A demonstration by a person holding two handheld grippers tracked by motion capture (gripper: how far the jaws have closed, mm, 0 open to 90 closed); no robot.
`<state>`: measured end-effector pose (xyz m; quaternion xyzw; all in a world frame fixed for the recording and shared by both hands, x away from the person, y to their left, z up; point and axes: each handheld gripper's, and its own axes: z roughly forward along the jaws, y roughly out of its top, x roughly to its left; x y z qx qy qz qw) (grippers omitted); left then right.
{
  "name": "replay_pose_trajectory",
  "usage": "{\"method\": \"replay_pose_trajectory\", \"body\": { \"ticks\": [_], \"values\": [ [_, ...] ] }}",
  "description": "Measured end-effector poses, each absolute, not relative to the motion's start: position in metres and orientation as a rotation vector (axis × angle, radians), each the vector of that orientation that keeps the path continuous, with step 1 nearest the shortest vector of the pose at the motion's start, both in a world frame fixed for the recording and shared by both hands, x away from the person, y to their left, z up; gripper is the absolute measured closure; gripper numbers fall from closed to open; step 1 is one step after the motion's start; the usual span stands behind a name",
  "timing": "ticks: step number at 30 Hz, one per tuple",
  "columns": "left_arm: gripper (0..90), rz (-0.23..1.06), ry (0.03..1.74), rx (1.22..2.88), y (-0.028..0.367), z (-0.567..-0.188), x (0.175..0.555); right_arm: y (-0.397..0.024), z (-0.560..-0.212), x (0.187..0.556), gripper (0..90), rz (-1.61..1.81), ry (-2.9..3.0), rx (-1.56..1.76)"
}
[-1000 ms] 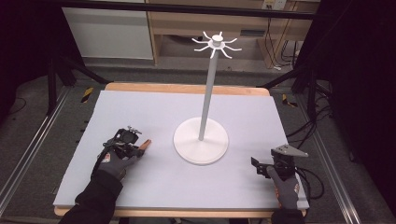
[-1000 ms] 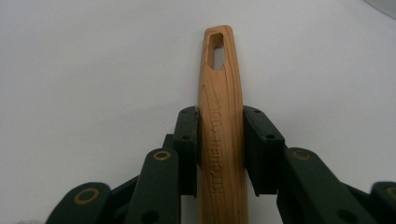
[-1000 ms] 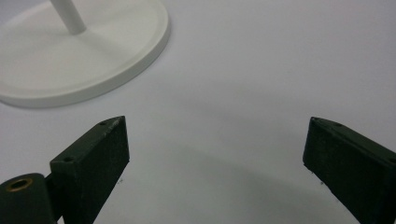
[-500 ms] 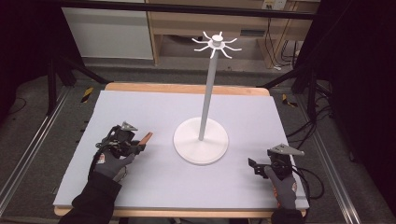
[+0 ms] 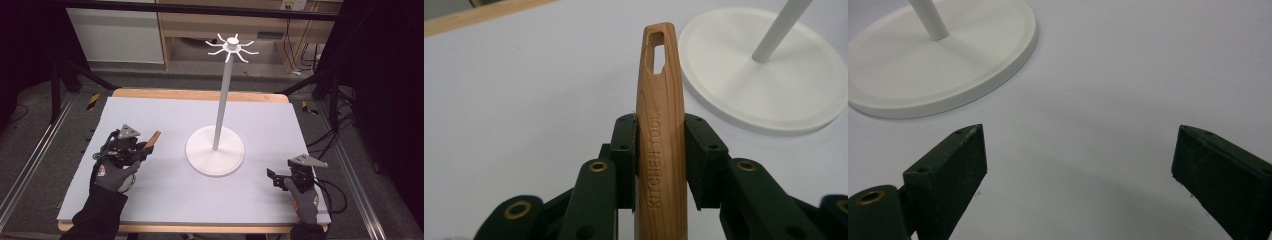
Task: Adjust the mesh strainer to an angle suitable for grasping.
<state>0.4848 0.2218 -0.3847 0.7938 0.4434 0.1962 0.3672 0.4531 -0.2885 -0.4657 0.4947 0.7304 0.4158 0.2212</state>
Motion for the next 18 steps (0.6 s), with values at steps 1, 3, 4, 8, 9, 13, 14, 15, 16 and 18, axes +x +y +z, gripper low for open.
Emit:
{"method": "replay_pose_trajectory", "body": {
  "ticks": [1, 3, 4, 8, 9, 13, 14, 15, 16, 18],
  "values": [
    [68.1, 0.515, 1.134, 2.027, 0.224, -0.383, 0.483, -0.289, -0.466, 0.453, 7.8, 1.147, 2.019, 1.363],
    [68.1, 0.515, 1.132, 1.985, 0.226, -0.378, 0.48, -0.289, -0.465, 0.452, 7.8, 1.157, 2.018, 1.36],
    [68.1, 0.519, 1.128, 1.972, 0.227, -0.376, 0.478, -0.288, -0.465, 0.452, 7.8, 1.159, 2.015, 1.36],
    [68.1, 0.55, 1.092, 1.883, 0.227, -0.361, 0.469, -0.289, -0.465, 0.452, 7.8, 1.156, 2.013, 1.356],
    [68.1, 0.556, 1.085, 1.869, 0.227, -0.359, 0.468, -0.289, -0.465, 0.452, 7.8, 1.157, 2.011, 1.356],
    [68.1, 0.574, 1.068, 1.831, 0.228, -0.354, 0.464, -0.288, -0.465, 0.452, 7.7, 1.16, 2.014, 1.356],
    [68.2, 0.577, 1.068, 1.821, 0.229, -0.353, 0.464, -0.288, -0.465, 0.452, 7.7, 1.164, 2.014, 1.358],
    [68.1, 0.565, 1.07, 1.819, 0.23, -0.352, 0.464, -0.288, -0.465, 0.452, 7.7, 1.163, 2.013, 1.358],
    [68.1, 0.569, 1.069, 1.802, 0.231, -0.352, 0.463, -0.288, -0.465, 0.452, 7.7, 1.163, 2.014, 1.361],
    [68.1, 0.568, 1.068, 1.79, 0.232, -0.351, 0.463, -0.287, -0.465, 0.452, 7.7, 1.167, 2.013, 1.361]
  ]
}}
